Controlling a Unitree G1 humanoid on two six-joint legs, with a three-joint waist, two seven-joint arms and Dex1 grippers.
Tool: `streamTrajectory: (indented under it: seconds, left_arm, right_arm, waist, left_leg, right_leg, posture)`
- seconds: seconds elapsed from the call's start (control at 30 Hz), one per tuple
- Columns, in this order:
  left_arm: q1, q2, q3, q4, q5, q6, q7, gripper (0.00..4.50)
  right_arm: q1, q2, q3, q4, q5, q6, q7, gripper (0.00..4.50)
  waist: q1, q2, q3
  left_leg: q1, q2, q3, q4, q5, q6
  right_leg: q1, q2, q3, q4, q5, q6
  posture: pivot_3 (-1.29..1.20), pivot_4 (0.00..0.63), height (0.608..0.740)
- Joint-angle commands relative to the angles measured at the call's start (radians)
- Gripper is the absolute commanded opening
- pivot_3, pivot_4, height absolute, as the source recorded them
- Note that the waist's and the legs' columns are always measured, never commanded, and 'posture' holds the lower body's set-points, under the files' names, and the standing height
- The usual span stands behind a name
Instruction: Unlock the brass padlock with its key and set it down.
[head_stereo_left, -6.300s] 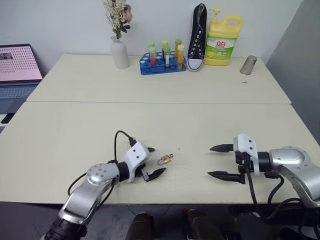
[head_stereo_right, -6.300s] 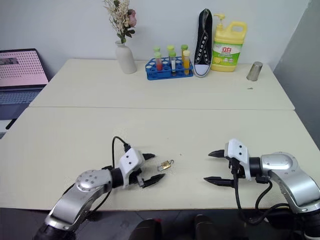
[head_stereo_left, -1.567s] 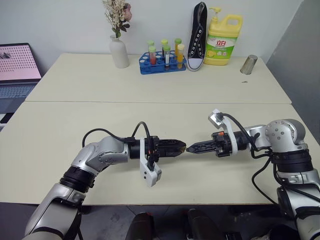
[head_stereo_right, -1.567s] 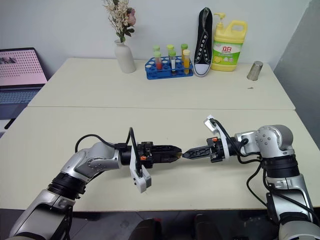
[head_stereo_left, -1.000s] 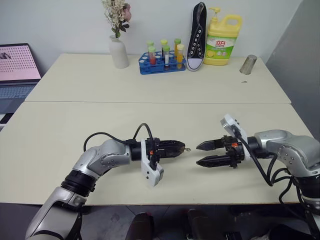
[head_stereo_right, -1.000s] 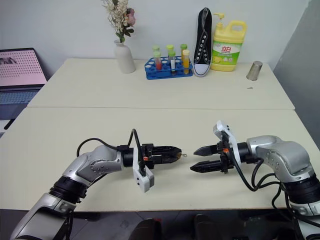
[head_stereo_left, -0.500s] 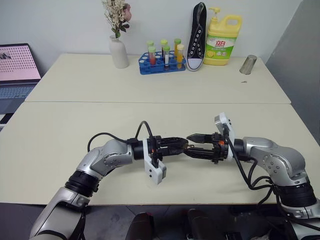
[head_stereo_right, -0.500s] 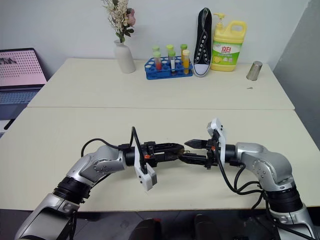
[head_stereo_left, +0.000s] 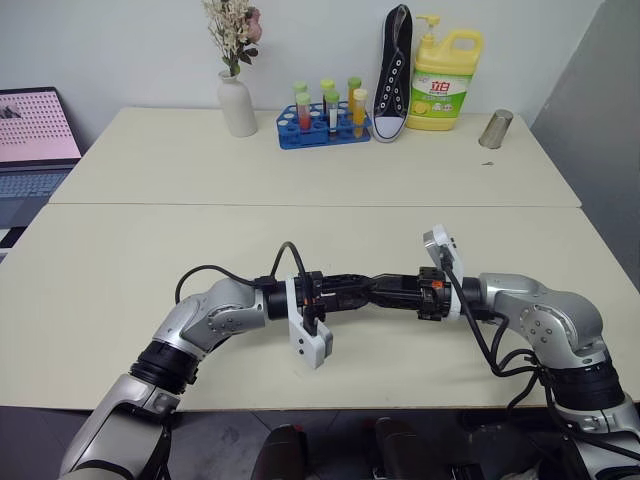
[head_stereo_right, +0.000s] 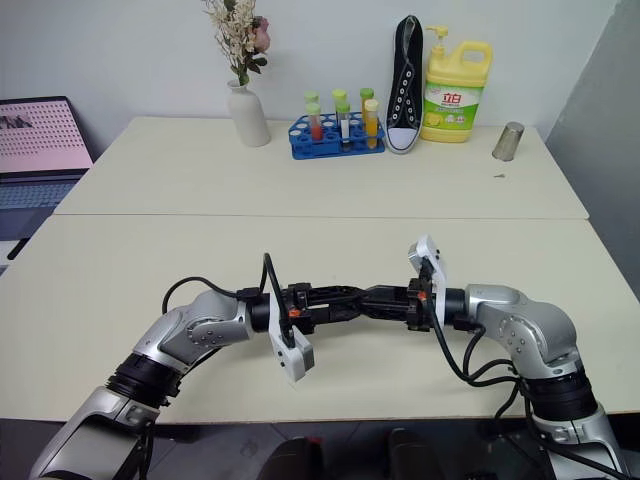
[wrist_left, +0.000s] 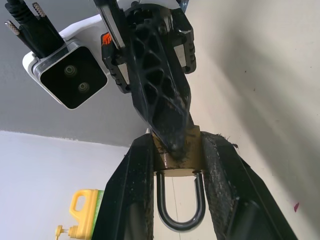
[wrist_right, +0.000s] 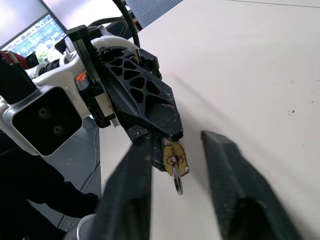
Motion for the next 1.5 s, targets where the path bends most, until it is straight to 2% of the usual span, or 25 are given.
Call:
streamTrajectory:
  seconds: [0.03,0.2,0.37,0.53,0.57,0.73,0.87,1.0,1.2,1.27,1.33,1.37,1.5]
  left_arm:
    - [-0.004,-0.004,0.022,-0.041,-0.011,0.001,0.021,0.97]
    - [-0.002,-0.004,0.021,-0.042,-0.006,0.0,0.023,0.97]
    - [0.005,0.001,0.011,-0.057,-0.071,0.002,-0.001,0.97]
    - [0.038,0.032,-0.004,-0.106,-0.174,0.011,-0.057,2.66]
    - [0.051,0.038,-0.001,-0.12,-0.192,0.018,-0.065,2.86]
    - [0.15,0.069,0.03,-0.25,-0.302,0.144,-0.106,4.38]
    - [0.208,0.08,0.04,-0.345,-0.408,0.276,-0.153,4.5]
    - [0.236,0.087,0.075,-0.411,-0.56,0.464,-0.208,3.6]
    - [0.185,0.057,0.158,-0.361,-0.622,0.612,-0.221,1.56]
    - [0.161,0.038,0.168,-0.32,-0.721,0.785,-0.263,0.92]
    - [0.129,0.014,0.168,-0.293,-0.758,0.871,-0.292,0.23]
    - [0.117,0.003,0.171,-0.29,-0.754,0.885,-0.296,0.01]
    - [0.074,-0.059,0.146,-0.288,-0.782,1.034,-0.331,0.0]
  right_arm:
    - [-0.018,-0.013,0.01,-0.022,-0.001,-0.02,0.022,0.14]
    - [-0.022,-0.019,0.018,-0.019,-0.004,-0.029,0.036,0.14]
    - [-0.043,-0.025,0.026,0.0,-0.011,-0.043,0.053,0.14]
    - [-0.058,-0.03,0.026,0.019,-0.027,-0.057,0.066,0.14]
    - [-0.06,-0.031,0.024,0.024,-0.031,-0.06,0.068,0.14]
    - [-0.073,-0.038,0.012,0.07,-0.065,-0.089,0.072,0.14]
    - [-0.09,-0.042,0.001,0.113,-0.08,-0.109,0.074,0.14]
    - [-0.108,-0.053,-0.001,0.136,-0.093,-0.128,0.088,0.14]
    - [-0.113,-0.055,-0.018,0.127,-0.074,-0.131,0.098,0.14]
    - [-0.107,-0.057,-0.017,0.103,-0.069,-0.135,0.106,0.14]
    - [-0.105,-0.058,-0.015,0.082,-0.062,-0.134,0.112,0.14]
    - [-0.105,-0.058,-0.014,0.077,-0.06,-0.132,0.112,0.14]
    - [-0.102,-0.057,-0.014,0.061,-0.055,-0.125,0.114,0.14]
  waist:
    - [0.0,0.0,0.0]
    - [0.0,0.0,0.0]
    - [0.0,0.0,0.0]
    - [0.0,0.0,0.0]
    - [0.0,0.0,0.0]
    - [-0.002,0.0,0.0]
    - [-0.002,0.0,0.0]
    - [-0.002,0.0,0.0]
    - [-0.002,0.0,0.0]
    - [-0.002,0.0,0.0]
    - [-0.002,0.0,0.0]
    - [-0.002,0.0,0.0]
    - [-0.001,0.0,0.0]
  left_leg:
    - [0.0,0.0,0.0,0.0,0.0,0.0]
    - [0.0,0.0,0.0,0.0,0.0,0.0]
    - [0.0,0.0,0.0,0.0,0.0,0.0]
    - [0.0,0.0,0.0,0.0,0.0,0.0]
    - [0.0,0.0,0.0,0.0,0.0,0.0]
    - [0.0,0.001,0.0,0.0,0.0,0.0]
    - [0.0,0.0,0.0,0.0,0.0,0.0]
    - [0.0,0.001,0.0,0.0,0.0,0.0]
    - [0.0,0.0,-0.001,0.0,0.0,0.0]
    - [0.0,0.0,-0.001,0.0,0.0,0.0]
    - [0.0,0.0,-0.001,0.0,0.0,0.0]
    - [0.0,0.0,-0.001,0.0,0.0,0.0]
    - [-0.001,0.0,-0.001,0.0,0.0,0.0]
  right_leg:
    - [0.0,0.0,0.0,0.0,0.0,0.0]
    - [0.0,0.0,0.0,0.0,0.0,0.0]
    - [0.0,0.0,0.0,0.0,0.0,0.0]
    - [0.0,0.0,0.0,0.0,0.0,0.0]
    - [0.0,0.0,0.0,0.0,0.0,0.0]
    - [0.0,0.0,0.0,0.0,0.0,0.0]
    - [0.0,0.0,0.0,0.0,0.0,0.0]
    - [0.0,0.0,0.0,0.0,0.0,0.0]
    - [0.0,0.001,0.0,0.0,0.0,0.0]
    - [0.0,0.001,-0.001,0.0,0.0,0.0]
    - [0.0,0.001,0.0,0.0,0.0,0.0]
    - [0.0,0.003,-0.001,0.0,0.0,0.0]
    - [0.0,0.004,0.0,-0.001,0.0,0.0]
  posture:
    - [0.0,0.15,0.74]
    - [0.0,0.15,0.74]
    - [0.0,0.15,0.74]
    - [0.0,0.15,0.74]
    - [0.0,0.15,0.74]
    - [0.0,0.15,0.74]
    - [0.0,0.15,0.74]
    - [0.0,0.15,0.74]
    - [0.0,0.15,0.74]
    - [0.0,0.15,0.74]
    - [0.0,0.15,0.74]
    - [0.0,0.15,0.74]
    - [0.0,0.15,0.74]
